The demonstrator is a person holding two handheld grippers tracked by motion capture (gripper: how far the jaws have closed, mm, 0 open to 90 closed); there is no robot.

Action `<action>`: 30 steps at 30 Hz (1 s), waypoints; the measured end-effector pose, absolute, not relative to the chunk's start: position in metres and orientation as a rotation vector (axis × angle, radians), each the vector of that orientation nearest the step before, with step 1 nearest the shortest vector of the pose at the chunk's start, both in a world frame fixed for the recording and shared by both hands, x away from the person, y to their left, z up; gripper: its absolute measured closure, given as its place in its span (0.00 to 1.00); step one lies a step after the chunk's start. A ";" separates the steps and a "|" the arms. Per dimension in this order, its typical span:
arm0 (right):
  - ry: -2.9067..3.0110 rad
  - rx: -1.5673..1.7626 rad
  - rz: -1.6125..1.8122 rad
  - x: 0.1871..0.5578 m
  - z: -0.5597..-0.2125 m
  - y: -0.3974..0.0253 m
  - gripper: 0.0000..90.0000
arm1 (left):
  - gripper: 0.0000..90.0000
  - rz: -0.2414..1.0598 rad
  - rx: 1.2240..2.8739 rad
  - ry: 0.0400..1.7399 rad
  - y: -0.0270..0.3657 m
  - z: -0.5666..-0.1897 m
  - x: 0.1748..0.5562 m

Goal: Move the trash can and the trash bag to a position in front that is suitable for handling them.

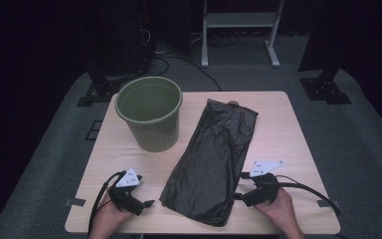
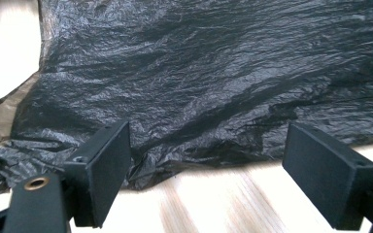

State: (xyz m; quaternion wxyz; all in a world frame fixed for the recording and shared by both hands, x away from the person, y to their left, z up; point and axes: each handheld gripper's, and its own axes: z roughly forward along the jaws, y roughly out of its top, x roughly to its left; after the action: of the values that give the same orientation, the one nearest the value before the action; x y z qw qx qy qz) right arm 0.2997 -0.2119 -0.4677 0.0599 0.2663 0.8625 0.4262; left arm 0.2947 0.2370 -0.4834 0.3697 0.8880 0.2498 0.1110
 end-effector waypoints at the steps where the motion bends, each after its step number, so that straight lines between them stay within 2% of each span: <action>1: 2.614 0.800 1.294 0.300 -0.469 -0.211 0.22 | 0.00 0.285 2.278 0.641 0.237 -0.483 0.295; 9: 2.613 0.819 1.292 0.306 -0.477 -0.204 0.26 | 0.00 0.285 2.279 0.641 0.237 -0.483 0.295; 15: 2.605 0.829 1.239 0.309 -0.483 -0.202 0.34 | 0.00 0.286 2.278 0.642 0.237 -0.483 0.295; 18: 2.578 0.809 1.219 0.308 -0.484 -0.202 0.44 | 0.00 0.286 2.277 0.643 0.237 -0.483 0.295; 24: 2.551 0.774 1.180 0.305 -0.483 -0.203 0.69 | 0.00 0.286 2.278 0.643 0.237 -0.483 0.295; 29: 2.570 0.791 1.178 0.306 -0.481 -0.204 0.96 | 0.00 0.286 2.277 0.643 0.237 -0.483 0.295; 30: 2.578 0.790 1.181 0.306 -0.481 -0.204 0.97 | 0.00 0.286 2.277 0.643 0.237 -0.483 0.295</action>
State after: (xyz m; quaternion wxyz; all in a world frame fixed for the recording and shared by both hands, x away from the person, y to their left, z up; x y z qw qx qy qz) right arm 0.3063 -0.2042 -0.4811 0.0988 0.2672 0.8715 0.3991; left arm 0.2947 0.2370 -0.4834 0.3699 0.8876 0.2507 0.1114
